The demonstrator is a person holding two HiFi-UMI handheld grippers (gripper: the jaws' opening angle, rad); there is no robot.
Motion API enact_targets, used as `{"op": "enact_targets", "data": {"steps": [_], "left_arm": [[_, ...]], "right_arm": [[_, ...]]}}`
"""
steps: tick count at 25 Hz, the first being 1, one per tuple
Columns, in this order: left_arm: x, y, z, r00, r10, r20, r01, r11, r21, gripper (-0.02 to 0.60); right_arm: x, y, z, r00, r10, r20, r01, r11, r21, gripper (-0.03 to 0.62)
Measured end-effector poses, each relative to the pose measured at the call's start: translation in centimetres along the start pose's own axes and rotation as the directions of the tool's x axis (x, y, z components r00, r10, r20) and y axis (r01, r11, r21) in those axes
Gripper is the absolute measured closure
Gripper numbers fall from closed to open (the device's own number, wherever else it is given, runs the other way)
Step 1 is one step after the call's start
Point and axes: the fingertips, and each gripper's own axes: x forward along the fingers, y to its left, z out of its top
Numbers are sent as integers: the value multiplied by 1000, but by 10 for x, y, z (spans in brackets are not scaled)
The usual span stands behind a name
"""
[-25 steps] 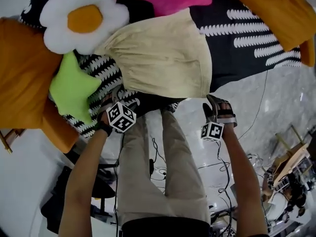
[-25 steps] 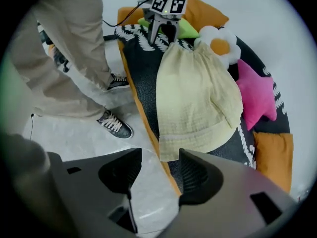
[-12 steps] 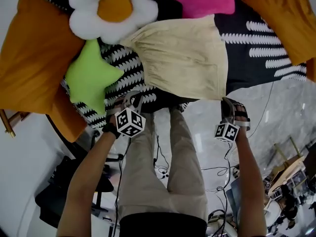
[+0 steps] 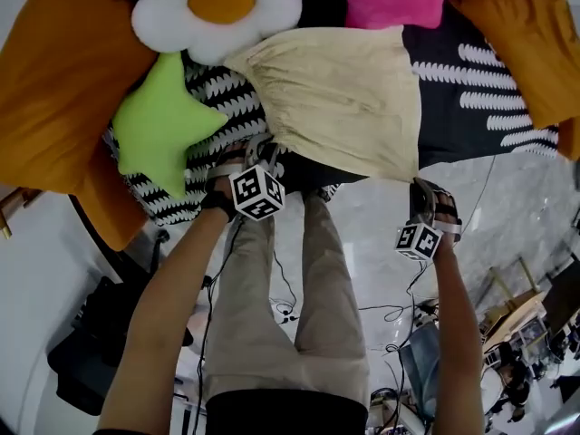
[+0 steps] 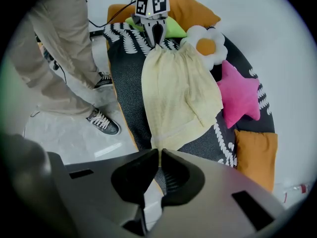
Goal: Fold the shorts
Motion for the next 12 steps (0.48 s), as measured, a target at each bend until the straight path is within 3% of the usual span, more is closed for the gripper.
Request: {"op": "enact_targets", "data": {"steps": [4, 7, 9, 12], "left_arm": [[-32, -18, -10, 998, -69, 5, 69, 995, -74, 534], [-84, -43, -21, 995, -97, 18, 98, 992, -85, 535], [-111, -54, -25, 991, -128, 26, 130, 987, -97, 537], [-129, -94, -34, 972, -233, 31, 235, 962, -136, 537]], "right_arm": [[-16, -2, 3, 1000, -23, 6, 23, 1000, 11, 560], [-47, -15, 16, 996, -50, 77, 50, 999, 12, 560], [-65, -29, 15, 993, -24, 115, 22, 1000, 17, 560], [-90, -23, 6, 991, 36, 126, -34, 999, -17, 562]]}}
